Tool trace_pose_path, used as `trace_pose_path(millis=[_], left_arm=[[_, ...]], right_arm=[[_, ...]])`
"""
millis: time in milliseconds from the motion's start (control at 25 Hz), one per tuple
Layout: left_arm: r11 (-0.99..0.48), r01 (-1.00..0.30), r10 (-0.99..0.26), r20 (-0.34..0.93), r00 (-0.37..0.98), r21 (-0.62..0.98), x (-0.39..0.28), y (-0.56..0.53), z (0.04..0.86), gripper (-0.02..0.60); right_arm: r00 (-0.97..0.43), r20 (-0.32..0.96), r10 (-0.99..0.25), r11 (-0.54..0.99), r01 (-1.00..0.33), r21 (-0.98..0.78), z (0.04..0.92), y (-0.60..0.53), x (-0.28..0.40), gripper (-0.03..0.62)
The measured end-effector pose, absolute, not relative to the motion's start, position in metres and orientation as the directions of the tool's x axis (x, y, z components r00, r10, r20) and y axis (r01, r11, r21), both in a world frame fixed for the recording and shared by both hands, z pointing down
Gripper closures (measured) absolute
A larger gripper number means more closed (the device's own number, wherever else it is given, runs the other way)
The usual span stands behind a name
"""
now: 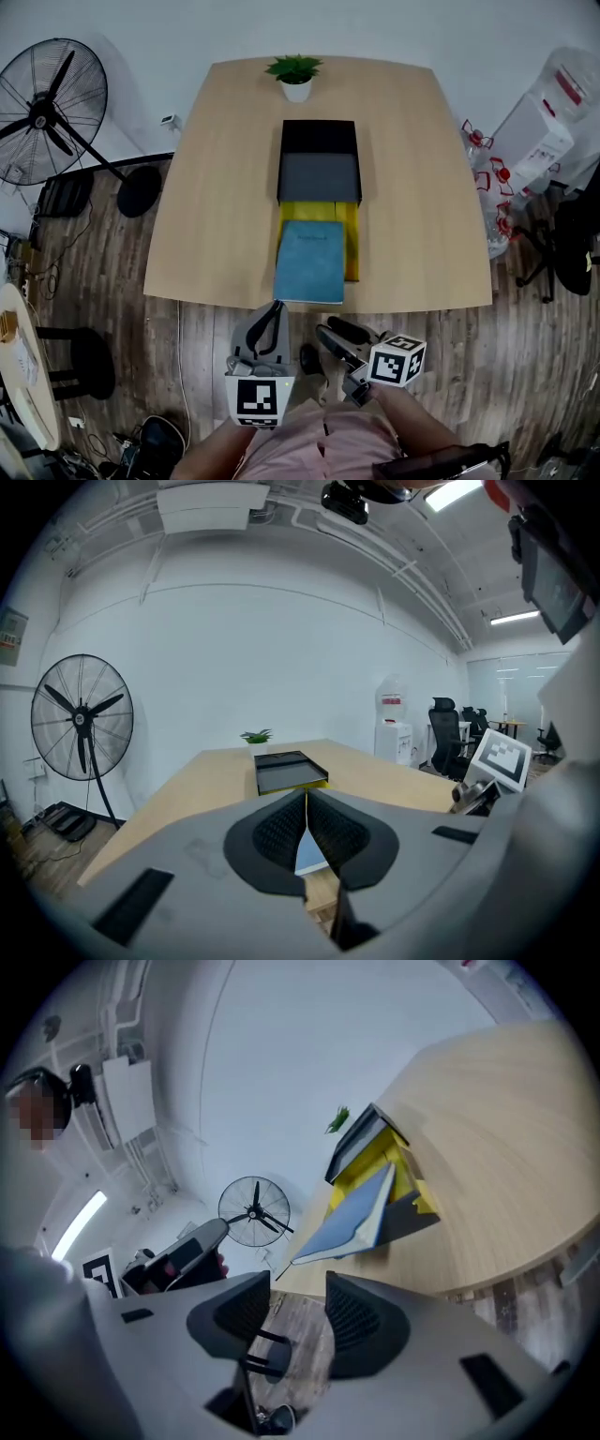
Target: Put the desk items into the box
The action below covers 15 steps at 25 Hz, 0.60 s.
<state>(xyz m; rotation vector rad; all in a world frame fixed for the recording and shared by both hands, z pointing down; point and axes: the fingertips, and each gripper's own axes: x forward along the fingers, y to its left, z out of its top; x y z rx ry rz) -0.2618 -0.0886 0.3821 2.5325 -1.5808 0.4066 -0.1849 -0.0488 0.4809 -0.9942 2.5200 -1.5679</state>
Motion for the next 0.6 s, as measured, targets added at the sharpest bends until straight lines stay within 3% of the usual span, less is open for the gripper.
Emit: trace_pose_path(millis=[40, 120, 160, 360, 600], left_arm=[[-0.443, -0.897, -0.858, 0.298, 0.418, -0.016, -0.261, -0.088, 0.386, 0.566], [-0.439, -0.898, -0.852, 0.309, 0.422, 0.015, -0.26, -0.087, 0.394, 0.566], [-0.442, -0.897, -0.848, 0.316, 0.425, 0.021, -0.259, -0.087, 0.399, 0.565], [-0.455, -0.889, -0.829, 0.338, 0.446, 0.057, -0.255, -0.088, 0.422, 0.566], [-0.491, -0.87, -0.806, 0.357, 0.472, 0.042, -0.243, -0.084, 0.446, 0.566]], right_arm=[[-0.788, 0.32, -0.525, 0.318, -0.531, -0.786, 0.477, -0.049, -0.187, 0.43], [-0.75, 0.372, -0.548, 0.35, -0.609, -0.712, 0.473, -0.052, -0.189, 0.57], [-0.726, 0.405, -0.555, 0.367, -0.651, -0.664, 0.473, -0.054, -0.189, 0.592], [-0.638, 0.511, -0.576, 0.441, -0.769, -0.464, 0.478, -0.06, -0.195, 0.592], [-0.603, 0.552, -0.576, 0.479, -0.796, -0.37, 0.489, -0.062, -0.202, 0.592]])
